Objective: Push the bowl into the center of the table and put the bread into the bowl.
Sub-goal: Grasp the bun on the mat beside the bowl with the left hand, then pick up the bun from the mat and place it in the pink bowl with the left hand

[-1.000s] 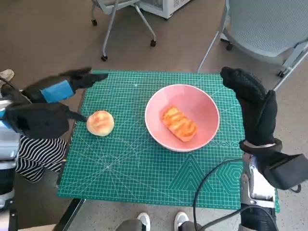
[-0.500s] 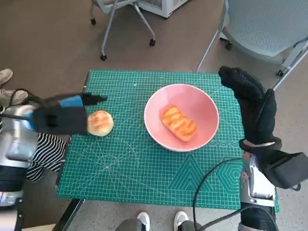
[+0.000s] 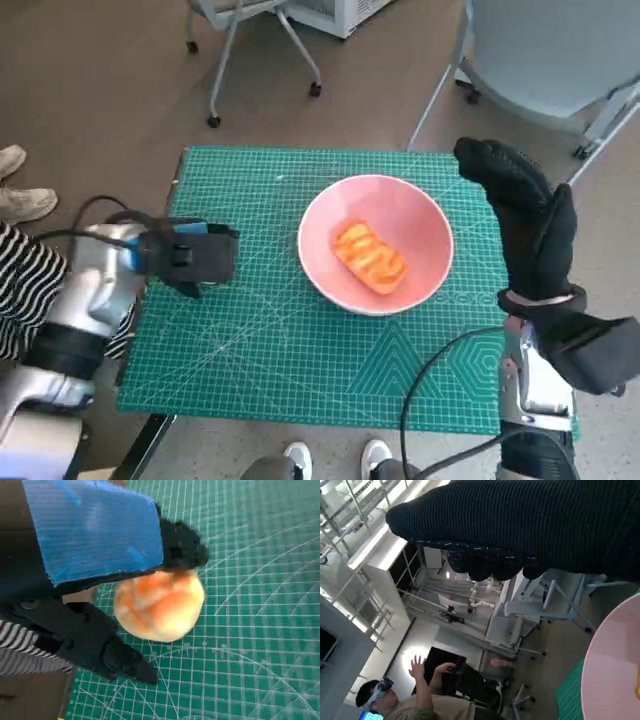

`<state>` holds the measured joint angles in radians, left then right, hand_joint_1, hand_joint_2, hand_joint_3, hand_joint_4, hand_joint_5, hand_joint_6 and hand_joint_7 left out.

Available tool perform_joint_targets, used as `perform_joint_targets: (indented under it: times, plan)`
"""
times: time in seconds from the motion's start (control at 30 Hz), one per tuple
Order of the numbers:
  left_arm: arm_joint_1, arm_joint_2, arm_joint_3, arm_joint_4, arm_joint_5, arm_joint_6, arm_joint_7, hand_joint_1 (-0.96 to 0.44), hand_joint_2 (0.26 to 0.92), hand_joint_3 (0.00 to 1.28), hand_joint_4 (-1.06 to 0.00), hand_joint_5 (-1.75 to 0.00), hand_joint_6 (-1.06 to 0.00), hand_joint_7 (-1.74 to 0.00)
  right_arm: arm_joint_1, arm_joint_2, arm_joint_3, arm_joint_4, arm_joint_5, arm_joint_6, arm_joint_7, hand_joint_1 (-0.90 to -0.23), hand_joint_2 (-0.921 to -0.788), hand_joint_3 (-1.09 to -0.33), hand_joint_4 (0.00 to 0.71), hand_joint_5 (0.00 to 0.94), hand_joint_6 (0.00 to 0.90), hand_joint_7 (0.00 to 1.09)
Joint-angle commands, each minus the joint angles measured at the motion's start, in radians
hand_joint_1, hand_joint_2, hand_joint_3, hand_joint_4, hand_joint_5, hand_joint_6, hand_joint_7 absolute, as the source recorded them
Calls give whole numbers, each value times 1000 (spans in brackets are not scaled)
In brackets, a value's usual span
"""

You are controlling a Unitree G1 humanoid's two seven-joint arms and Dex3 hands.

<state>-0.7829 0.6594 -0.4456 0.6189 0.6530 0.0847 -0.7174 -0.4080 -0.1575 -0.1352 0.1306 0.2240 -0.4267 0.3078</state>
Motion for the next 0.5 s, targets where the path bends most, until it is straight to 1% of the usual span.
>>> perform_joint_targets:
  times: [0.03,0.13,0.17,0.2,0.23,0.27,0.3,0.33,0.43,0.5]
  plan:
    - [-34,-15,-22,88,27,-19,44,-9,819,23,-438,-29,-473,-39,26,-12,-1,-3,6,20,9,-711,-921,-718,244,1,132,532]
    - [-39,-9,-18,105,22,-56,83,-6,844,24,-614,-47,-619,-88,27,-15,-2,-7,9,24,9,-712,-921,-718,243,1,131,532]
    - [-31,0,-5,98,11,-84,111,-78,859,35,-683,-76,-630,-316,28,-15,-2,-9,10,26,9,-713,-921,-718,243,1,131,532]
    - [-25,6,4,95,2,-106,132,-50,879,28,-733,-421,-632,-611,29,-15,-2,-11,11,28,9,-716,-921,-718,244,1,131,532]
    - [-22,9,10,95,-3,-121,147,-32,894,24,-759,-648,-629,-806,29,-15,-2,-12,11,30,8,-718,-921,-718,244,1,131,532]
    - [-13,17,23,92,-16,-153,173,-25,899,23,-768,-729,-628,-875,30,-15,-2,-13,11,30,8,-719,-921,-718,244,1,131,532]
    - [-5,25,38,87,-30,-188,200,-16,897,23,-791,-858,-658,-921,31,-15,-1,-15,11,32,8,-720,-921,-718,244,1,131,533]
    - [0,31,48,85,-40,-214,219,-10,893,22,-806,-947,-690,-933,32,-15,-1,-16,12,33,7,-721,-921,-718,243,1,131,533]
    - [15,52,81,41,-63,-261,247,-3,889,22,-819,-1052,-730,-948,34,-14,0,-21,12,37,7,-725,-921,-717,241,0,130,533]
    - [24,61,98,13,-75,-277,252,0,892,22,-811,-1080,-731,-970,35,-13,0,-23,12,39,7,-727,-921,-718,241,0,130,534]
